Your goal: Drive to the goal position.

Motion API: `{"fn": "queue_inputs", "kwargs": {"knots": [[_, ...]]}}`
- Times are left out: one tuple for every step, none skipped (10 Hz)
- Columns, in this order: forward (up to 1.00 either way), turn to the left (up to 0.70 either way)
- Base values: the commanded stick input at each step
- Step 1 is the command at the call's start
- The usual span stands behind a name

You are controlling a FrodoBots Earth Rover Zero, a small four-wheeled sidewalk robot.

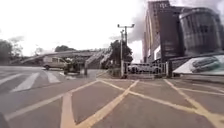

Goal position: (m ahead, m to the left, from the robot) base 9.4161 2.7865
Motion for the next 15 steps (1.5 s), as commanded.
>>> {"fn": "queue_inputs", "kwargs": {"knots": [[0.45, 0.0], [0.45, 0.0], [0.45, 0.0], [0.45, 0.0], [0.45, 0.0], [0.45, 0.0], [0.45, 0.0], [0.45, 0.0], [0.45, 0.0], [0.45, 0.0], [0.45, 0.0], [0.45, 0.0], [0.45, 0.0], [0.45, 0.0], [0.45, 0.0]]}}
